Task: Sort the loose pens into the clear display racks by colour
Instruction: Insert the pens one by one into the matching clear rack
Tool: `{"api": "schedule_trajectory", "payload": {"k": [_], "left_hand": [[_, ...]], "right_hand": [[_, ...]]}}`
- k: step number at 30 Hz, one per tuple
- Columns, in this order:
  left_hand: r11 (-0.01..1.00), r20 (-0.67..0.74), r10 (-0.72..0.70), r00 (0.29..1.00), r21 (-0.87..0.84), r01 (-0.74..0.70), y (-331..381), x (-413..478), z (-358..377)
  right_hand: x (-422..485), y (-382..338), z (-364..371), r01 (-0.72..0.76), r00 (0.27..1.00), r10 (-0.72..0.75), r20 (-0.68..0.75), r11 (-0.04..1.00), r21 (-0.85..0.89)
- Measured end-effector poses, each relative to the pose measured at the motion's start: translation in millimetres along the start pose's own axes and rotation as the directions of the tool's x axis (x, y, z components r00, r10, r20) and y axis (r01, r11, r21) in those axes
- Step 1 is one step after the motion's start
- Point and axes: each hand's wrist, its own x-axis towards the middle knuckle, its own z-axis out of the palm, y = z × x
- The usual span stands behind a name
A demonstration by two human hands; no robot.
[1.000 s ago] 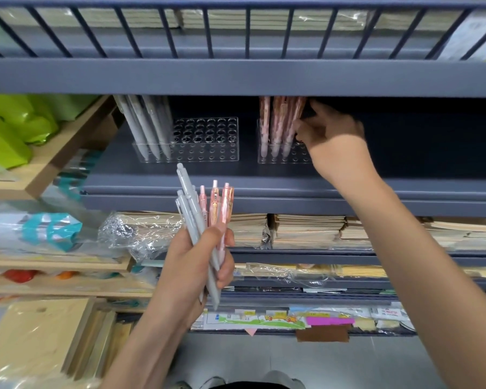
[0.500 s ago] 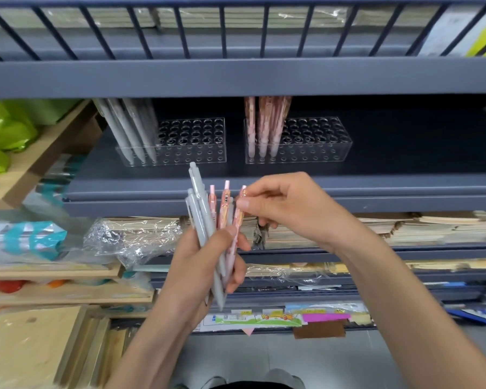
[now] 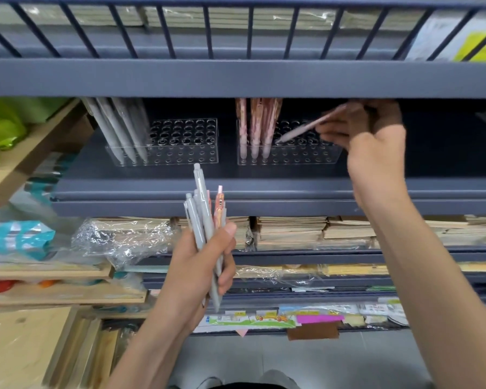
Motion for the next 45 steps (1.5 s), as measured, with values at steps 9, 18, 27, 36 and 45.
{"api": "schedule_trajectory", "payload": {"k": [9,18,27,36,45], "left_hand": [[0.998,0.007,0.0,1.0,-0.061,0.0,3.9,-4.1,-3.2],[1.0,-0.045,0.01,0.999,-0.016,-0.011,5.9,-11.6,-6.5],[1.0,-0.05,0.014,0.999,0.01,-0.014,9.1,-13.2,-13.8],[1.0,-0.095,0.007,0.995,-0.01,-0.008,3.9,-8.5,-9.3],[0.999,-0.149,-0.042,0.988,-0.013,0.041,-0.3,-7.4,-5.1]], "right_hand": [[34.3,22.9,27.4,0.058,0.993,-0.089,-0.083,0.944,-0.324],[62.0,19.2,49.0,0.295,0.932,-0.022,0.361,0.623,-0.724],[67.0,21.7,56.7,0.23,0.939,0.064,0.338,0.612,-0.757],[72.5,20.3,56.0,0.084,0.929,0.158,0.333,0.788,-0.609],[73.5,18.2,54.1,0.061,0.915,0.196,0.353,0.797,-0.601]]}}
